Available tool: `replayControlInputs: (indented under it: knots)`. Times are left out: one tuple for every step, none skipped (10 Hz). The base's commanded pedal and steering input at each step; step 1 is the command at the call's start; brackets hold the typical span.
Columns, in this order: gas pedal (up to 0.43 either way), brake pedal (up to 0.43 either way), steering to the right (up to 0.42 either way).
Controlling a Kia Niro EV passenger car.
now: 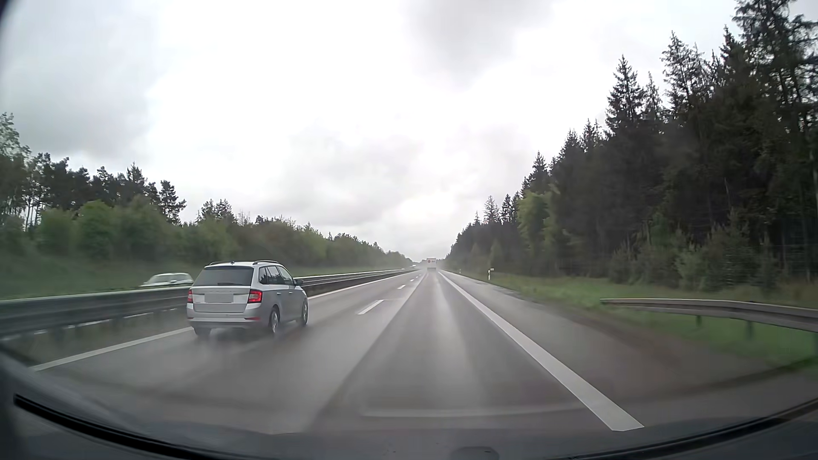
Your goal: Follow the waypoints while adhering to traffic rules and regulations
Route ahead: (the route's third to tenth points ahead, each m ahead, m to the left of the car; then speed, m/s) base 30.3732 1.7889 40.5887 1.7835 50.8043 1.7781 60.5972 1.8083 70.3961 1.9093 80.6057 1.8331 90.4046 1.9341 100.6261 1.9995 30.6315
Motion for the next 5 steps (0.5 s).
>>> replayControlInputs:
  knots:
    - [0.421,0.0,-0.002]
    - [0.488,0.0,-0.002]
    - [0.531,0.0,-0.002]
    - [0.559,0.0,-0.002]
    - [0.571,0.0,-0.002]
